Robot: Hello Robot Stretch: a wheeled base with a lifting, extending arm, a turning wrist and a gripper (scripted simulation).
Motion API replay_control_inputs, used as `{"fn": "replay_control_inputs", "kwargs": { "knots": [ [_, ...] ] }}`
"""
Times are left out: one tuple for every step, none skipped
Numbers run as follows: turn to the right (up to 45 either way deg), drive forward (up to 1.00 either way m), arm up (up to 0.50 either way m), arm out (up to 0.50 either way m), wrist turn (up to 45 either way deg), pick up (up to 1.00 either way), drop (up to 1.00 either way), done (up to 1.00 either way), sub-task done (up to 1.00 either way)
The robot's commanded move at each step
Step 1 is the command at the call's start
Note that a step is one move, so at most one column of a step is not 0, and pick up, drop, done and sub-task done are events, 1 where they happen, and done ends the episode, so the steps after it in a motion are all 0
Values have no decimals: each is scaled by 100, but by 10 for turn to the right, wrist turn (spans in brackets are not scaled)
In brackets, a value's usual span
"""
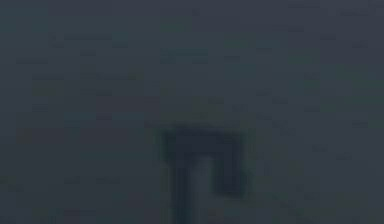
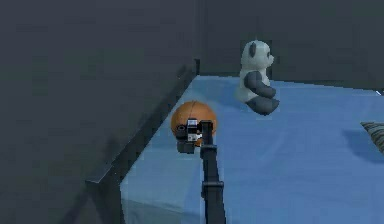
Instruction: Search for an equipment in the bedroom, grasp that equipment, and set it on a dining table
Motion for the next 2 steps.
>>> {"fn": "replay_control_inputs", "kwargs": {
  "knots": [
    [0, 0, 10, 0, 0, 0, 0, 0, 0],
    [0, 0, 16, 0, 0, 0, 0, 0, 0]
  ]
}}
